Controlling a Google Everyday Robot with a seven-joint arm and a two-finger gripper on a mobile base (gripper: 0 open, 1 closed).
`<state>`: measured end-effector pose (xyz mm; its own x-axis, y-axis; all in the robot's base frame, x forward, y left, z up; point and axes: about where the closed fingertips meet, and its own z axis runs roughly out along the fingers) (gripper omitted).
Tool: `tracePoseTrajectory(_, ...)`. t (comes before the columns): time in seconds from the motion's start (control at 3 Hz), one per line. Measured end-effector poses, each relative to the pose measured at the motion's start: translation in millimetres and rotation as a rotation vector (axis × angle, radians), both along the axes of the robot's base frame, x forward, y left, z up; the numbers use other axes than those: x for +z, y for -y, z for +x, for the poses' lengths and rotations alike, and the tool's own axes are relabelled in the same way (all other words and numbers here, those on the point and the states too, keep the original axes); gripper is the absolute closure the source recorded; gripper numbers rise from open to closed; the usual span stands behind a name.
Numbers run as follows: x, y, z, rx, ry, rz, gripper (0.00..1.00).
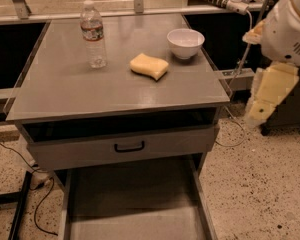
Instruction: Place sponge into middle drawer
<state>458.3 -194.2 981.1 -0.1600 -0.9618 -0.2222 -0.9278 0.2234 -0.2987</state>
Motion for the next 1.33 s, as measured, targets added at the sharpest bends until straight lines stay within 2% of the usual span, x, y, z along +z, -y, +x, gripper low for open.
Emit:
tracePoseTrajectory(0.33, -2, -28, 34, 0.065, 0.048, 0.037, 0.00)
tracePoseTrajectory(0.67, -2, -54, 84, 0.100, 0.105, 0.103, 0.00)
tracePoseTrajectory(1.33, -5, -54, 87, 0.093, 0.110, 0.118, 0.00)
